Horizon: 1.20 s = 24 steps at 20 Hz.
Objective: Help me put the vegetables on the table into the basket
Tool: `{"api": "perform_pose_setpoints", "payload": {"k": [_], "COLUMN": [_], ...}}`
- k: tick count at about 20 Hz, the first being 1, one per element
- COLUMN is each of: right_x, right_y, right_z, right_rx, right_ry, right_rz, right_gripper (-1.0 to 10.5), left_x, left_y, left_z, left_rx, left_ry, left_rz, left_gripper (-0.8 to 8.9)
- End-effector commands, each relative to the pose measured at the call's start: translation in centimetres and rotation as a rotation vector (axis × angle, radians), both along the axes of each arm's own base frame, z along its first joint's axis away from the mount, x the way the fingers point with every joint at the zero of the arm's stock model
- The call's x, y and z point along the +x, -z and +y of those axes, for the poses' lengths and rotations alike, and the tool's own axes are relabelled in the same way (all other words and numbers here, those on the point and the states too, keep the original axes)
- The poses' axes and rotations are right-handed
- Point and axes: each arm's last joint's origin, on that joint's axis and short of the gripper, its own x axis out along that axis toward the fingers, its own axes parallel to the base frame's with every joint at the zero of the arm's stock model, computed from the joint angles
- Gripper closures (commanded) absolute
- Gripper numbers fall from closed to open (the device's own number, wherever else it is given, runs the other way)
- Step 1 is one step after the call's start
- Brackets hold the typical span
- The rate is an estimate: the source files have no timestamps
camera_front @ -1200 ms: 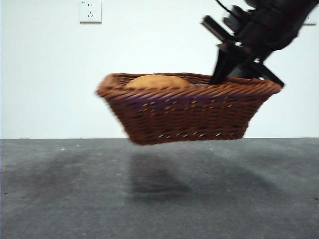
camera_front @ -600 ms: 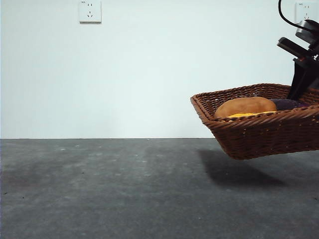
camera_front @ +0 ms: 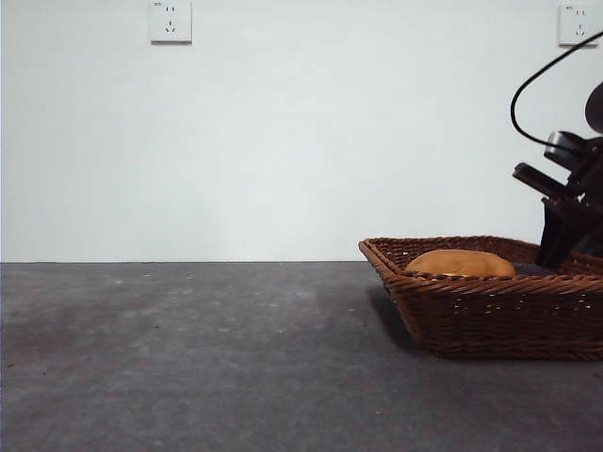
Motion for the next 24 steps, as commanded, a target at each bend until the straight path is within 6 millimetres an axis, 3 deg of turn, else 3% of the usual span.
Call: {"api": "perform_pose_setpoints", "payload": {"k": [1, 6, 8, 10, 15, 17, 20, 24], "right_x": [0.3, 0.7, 0.7, 0.7, 0.9, 0.7, -0.6, -5.3], "right_y": [0.8, 0.6, 0.6, 0.6, -0.6, -2.4, -6.8, -12.9], "right_z": [0.0, 0.0, 0.0, 0.0, 0.1, 0.0, -0.1, 0.4], "right_rx": [-0.012, -0.016, -0.014, -0.01, 0.008, -0.039, -0.106, -0.099], "right_ry": [-0.032, -0.035, -0.036, -0.038, -0.05, -0.059, -0.069, -0.099], "right_rz": [-0.014, -0.053, -0.06, -0.064, -0.069, -0.081, -0.112, -0.139], "right_gripper": [9.6, 9.1, 7.1, 5.9, 5.9, 5.9, 5.9, 6.0], "left_x": [0.2, 0.7, 0.8, 0.8, 0.8, 0.8, 0.7, 0.7], "left_y": [0.2, 0.4, 0.4, 0.4, 0.4, 0.5, 0.5, 0.5], "left_z": [-0.1, -0.4, -0.5, -0.5, -0.5, -0.5, -0.4, -0.4], "left_rx": [0.006, 0.016, 0.018, 0.019, 0.02, 0.025, 0.03, 0.031], "left_ry": [-0.001, -0.001, -0.001, -0.001, 0.0, 0.0, -0.001, 0.0], "left_rz": [0.011, 0.027, 0.03, 0.031, 0.034, 0.041, 0.048, 0.049], "left_gripper": [8.21, 8.21, 8.21, 8.21, 8.21, 8.21, 8.21, 8.21]}}
